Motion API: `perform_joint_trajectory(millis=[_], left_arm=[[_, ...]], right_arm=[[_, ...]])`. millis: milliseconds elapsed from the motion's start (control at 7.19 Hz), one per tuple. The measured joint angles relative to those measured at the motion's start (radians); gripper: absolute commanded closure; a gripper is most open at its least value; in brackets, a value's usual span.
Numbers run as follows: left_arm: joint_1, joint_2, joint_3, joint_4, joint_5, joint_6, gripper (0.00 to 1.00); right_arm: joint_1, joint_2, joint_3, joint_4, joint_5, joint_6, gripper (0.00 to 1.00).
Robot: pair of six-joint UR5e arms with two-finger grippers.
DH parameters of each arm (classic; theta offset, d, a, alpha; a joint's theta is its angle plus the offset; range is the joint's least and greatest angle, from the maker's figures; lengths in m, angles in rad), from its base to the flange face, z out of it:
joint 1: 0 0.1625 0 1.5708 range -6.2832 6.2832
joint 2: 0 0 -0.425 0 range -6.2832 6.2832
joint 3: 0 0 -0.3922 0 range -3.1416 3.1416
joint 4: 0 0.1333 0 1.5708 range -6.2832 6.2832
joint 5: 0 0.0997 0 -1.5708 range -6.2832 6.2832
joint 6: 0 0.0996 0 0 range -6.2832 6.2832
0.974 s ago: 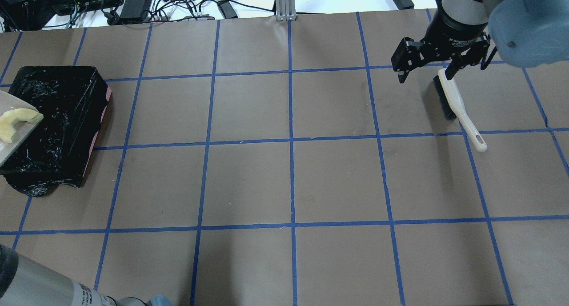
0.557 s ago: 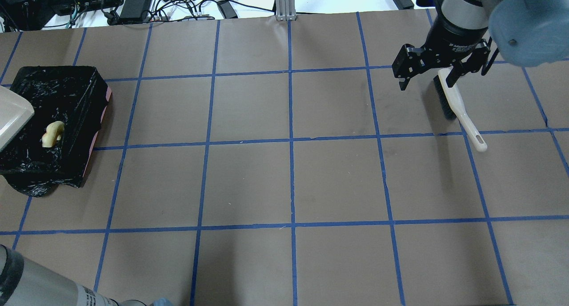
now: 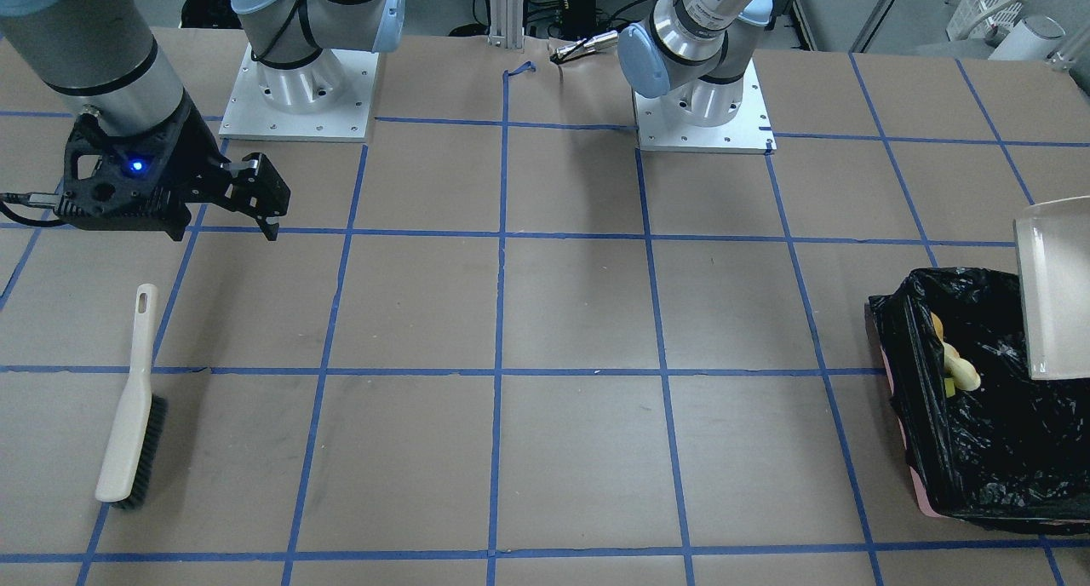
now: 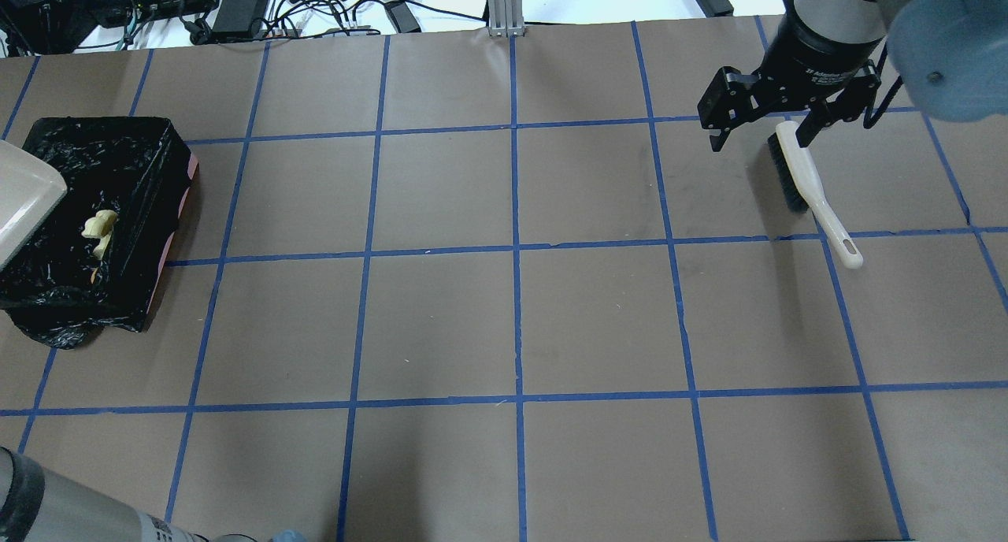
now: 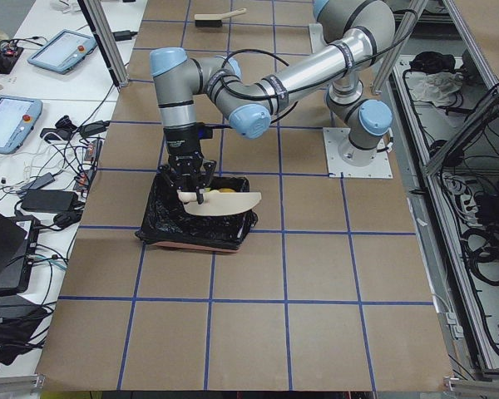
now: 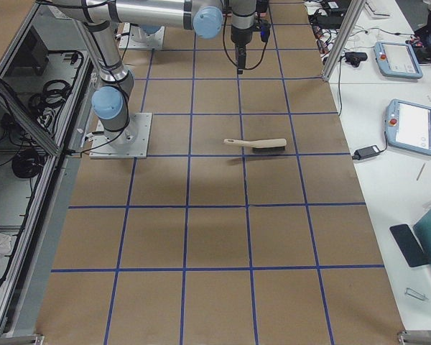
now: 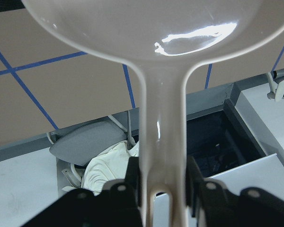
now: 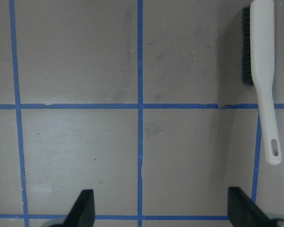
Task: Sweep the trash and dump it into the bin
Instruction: 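Tip the dustpan further to dump the trash into the bin with the left gripper, then lower the empty dustpan back onto the table with the left gripper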
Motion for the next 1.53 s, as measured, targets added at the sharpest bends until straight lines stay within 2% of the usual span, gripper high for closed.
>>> perform_joint_trajectory(millis=[418,835,1113,1531], left_arm=[[-0.007,0.034,-0.001,-0.090,-0.302,-0.028,1.00],[-0.098,0.012,-0.002,-0.200,-0.523,-0.231,1.00],[-0.217,-0.041,-0.006,-0.212,-0.586,-0.413,1.00],[-0.332,-0.179,-0.008,-0.144,-0.593,-0.587,1.00]], right_arm=[[0.000,-0.003,0.002,0.005,-0.009,0.001,0.00],[0.000,-0.003,0.002,0.005,-0.012,0.001,0.00],[0.000,-0.003,0.002,0.005,-0.013,0.001,0.00],[-0.001,-0.003,0.003,0.006,-0.014,0.000,0.00]])
